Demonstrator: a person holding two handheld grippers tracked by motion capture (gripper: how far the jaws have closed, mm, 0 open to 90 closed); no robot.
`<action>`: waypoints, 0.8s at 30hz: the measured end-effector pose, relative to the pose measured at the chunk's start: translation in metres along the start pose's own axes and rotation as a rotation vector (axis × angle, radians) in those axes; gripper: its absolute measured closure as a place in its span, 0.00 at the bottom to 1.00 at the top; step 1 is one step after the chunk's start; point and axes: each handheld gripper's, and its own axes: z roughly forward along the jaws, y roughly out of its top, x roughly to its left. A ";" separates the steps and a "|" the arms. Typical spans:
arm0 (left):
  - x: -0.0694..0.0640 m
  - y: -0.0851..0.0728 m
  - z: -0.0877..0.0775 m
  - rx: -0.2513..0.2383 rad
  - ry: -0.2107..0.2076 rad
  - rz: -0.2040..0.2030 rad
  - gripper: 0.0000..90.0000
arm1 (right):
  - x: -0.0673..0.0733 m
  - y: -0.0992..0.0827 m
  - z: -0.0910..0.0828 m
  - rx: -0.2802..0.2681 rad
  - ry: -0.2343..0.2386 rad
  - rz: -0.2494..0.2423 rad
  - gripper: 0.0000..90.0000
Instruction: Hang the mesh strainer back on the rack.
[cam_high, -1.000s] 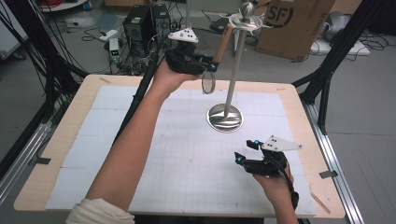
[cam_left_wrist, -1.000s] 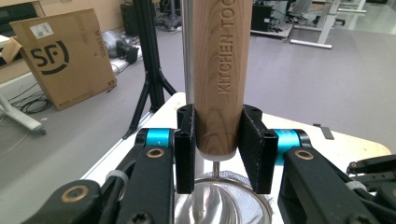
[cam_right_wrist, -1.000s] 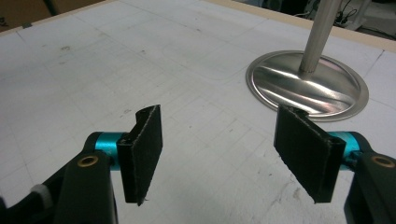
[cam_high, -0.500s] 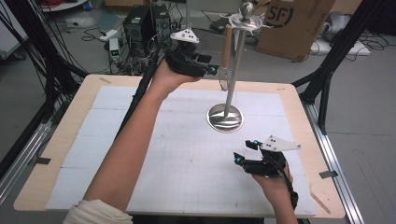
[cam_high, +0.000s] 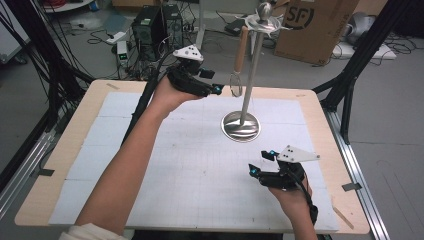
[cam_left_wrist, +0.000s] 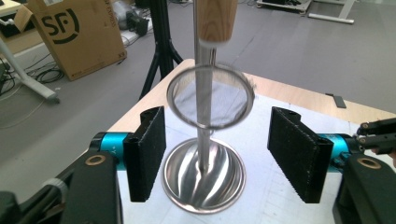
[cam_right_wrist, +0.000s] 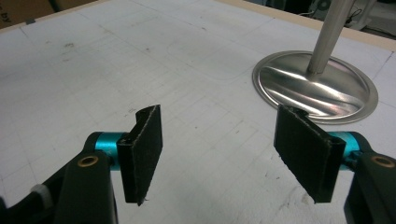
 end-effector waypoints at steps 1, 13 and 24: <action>0.000 -0.002 -0.002 0.004 -0.003 0.004 0.40 | 0.000 0.000 0.000 0.002 0.001 0.002 0.35; -0.003 -0.032 -0.026 0.010 -0.027 -0.003 0.35 | 0.002 0.000 0.004 0.012 0.003 -0.004 0.35; -0.013 -0.056 -0.042 -0.016 -0.047 -0.007 0.31 | 0.004 0.000 0.006 0.021 0.005 -0.005 0.35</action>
